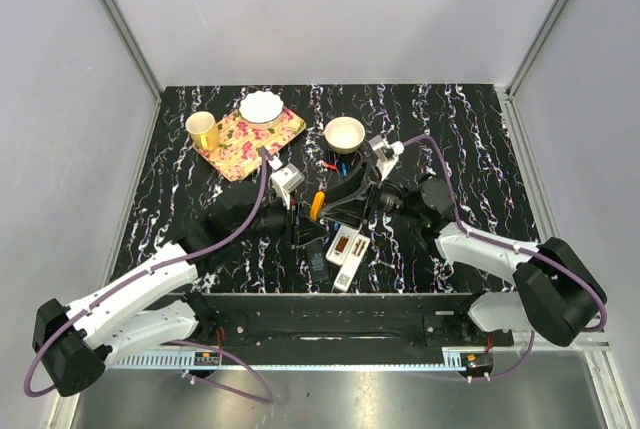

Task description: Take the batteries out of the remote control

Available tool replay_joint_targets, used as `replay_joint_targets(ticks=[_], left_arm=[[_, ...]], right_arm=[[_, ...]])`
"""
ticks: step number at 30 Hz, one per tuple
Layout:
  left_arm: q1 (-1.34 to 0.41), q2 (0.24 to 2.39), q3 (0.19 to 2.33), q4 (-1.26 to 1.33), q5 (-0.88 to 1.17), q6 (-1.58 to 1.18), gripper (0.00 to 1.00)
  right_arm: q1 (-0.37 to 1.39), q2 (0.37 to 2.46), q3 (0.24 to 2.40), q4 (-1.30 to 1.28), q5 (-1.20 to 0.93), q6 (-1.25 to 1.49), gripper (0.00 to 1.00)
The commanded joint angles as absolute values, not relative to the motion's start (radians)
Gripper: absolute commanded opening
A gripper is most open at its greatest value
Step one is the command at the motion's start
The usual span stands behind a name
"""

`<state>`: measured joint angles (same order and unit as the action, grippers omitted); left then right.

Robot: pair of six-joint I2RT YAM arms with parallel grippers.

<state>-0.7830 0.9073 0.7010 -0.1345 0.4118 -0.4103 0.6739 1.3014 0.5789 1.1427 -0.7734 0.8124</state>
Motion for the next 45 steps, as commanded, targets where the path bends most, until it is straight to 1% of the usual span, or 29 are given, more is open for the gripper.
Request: replay_joint_targets(ticks=[1, 3, 8, 9, 12, 14, 15, 16, 17, 18, 19, 20, 22, 23, 25, 26, 28, 30, 32, 33, 36, 37, 38, 42, 45], left_arm=[[-0.784, 0.911, 0.746, -0.083, 0.462, -0.396, 0.0], [-0.784, 0.913, 0.746, -0.083, 0.466, -0.396, 0.0], [-0.782, 0.91, 0.742, -0.078, 0.472, -0.399, 0.0], [-0.784, 0.911, 0.741, -0.075, 0.474, -0.4, 0.0], [-0.784, 0.91, 0.738, -0.077, 0.463, -0.399, 0.0], [-0.782, 0.907, 0.736, -0.084, 0.45, -0.396, 0.0], [-0.782, 0.899, 0.736, -0.093, 0.422, -0.396, 0.03], [-0.784, 0.893, 0.735, -0.107, 0.407, -0.394, 0.17], [-0.784, 0.885, 0.732, -0.113, 0.385, -0.394, 0.24], [-0.784, 0.865, 0.727, -0.12, 0.335, -0.396, 0.36], [-0.782, 0.853, 0.716, -0.135, 0.301, -0.403, 0.61], [-0.784, 0.839, 0.709, -0.14, 0.272, -0.414, 0.69], [-0.781, 0.801, 0.68, -0.146, 0.226, -0.426, 0.78], [-0.779, 0.786, 0.669, -0.144, 0.216, -0.445, 0.81], [-0.778, 0.741, 0.626, -0.134, 0.209, -0.466, 0.84], [-0.778, 0.726, 0.609, -0.13, 0.207, -0.488, 0.85], [-0.775, 0.686, 0.563, -0.121, 0.177, -0.512, 0.87], [-0.77, 0.66, 0.534, -0.115, 0.146, -0.552, 0.86], [-0.761, 0.652, 0.496, -0.088, 0.132, -0.59, 0.84], [-0.758, 0.653, 0.482, -0.08, 0.124, -0.603, 0.81], [-0.741, 0.678, 0.443, -0.055, 0.111, -0.646, 0.77], [-0.726, 0.689, 0.431, -0.046, 0.11, -0.653, 0.73], [-0.718, 0.718, 0.425, -0.04, 0.126, -0.667, 0.72], [-0.675, 0.817, 0.423, -0.031, 0.172, -0.696, 0.69], [-0.631, 0.883, 0.425, -0.017, 0.21, -0.707, 0.68]], right_arm=[[0.69, 1.341, 0.629, 1.236, -0.775, 0.85, 0.65], [0.692, 1.37, 0.637, 1.253, -0.772, 0.873, 0.51], [0.698, 1.417, 0.661, 1.276, -0.781, 0.891, 0.3], [0.699, 1.422, 0.666, 1.272, -0.782, 0.891, 0.01], [0.701, 1.42, 0.666, 1.217, -0.756, 0.865, 0.0], [0.703, 1.387, 0.637, 1.197, -0.677, 0.835, 0.0], [0.703, 1.368, 0.597, 1.193, -0.64, 0.801, 0.0], [0.706, 1.326, 0.575, 1.186, -0.6, 0.779, 0.0], [0.707, 1.303, 0.552, 1.18, -0.512, 0.763, 0.0], [0.707, 1.281, 0.51, 1.174, -0.464, 0.729, 0.0], [0.707, 1.235, 0.487, 1.164, -0.418, 0.715, 0.0], [0.707, 1.212, 0.465, 1.155, -0.317, 0.701, 0.0], [0.709, 1.128, 0.414, 1.076, -0.182, 0.689, 0.0], [0.712, 1.1, 0.405, 1.039, -0.058, 0.686, 0.0], [0.713, 1.036, 0.399, 0.895, 0.065, 0.687, 0.0], [0.713, 1.023, 0.405, 0.835, 0.171, 0.696, 0.0], [0.713, 0.999, 0.433, 0.69, 0.251, 0.707, 0.0], [0.713, 1.002, 0.417, 0.679, 0.313, 0.709, 0.0], [0.713, 1.026, 0.396, 0.744, 0.321, 0.707, 0.0], [0.713, 1.04, 0.379, 0.773, 0.322, 0.71, 0.0], [0.725, 1.106, 0.368, 0.866, 0.316, 0.678, 0.0], [0.732, 1.142, 0.367, 0.911, 0.321, 0.67, 0.0], [0.742, 1.166, 0.364, 0.946, 0.325, 0.649, 0.0], [0.849, 1.293, 0.357, 1.206, 0.328, 0.429, 0.0], [0.882, 1.391, 0.341, 1.387, 0.292, 0.333, 0.0]])
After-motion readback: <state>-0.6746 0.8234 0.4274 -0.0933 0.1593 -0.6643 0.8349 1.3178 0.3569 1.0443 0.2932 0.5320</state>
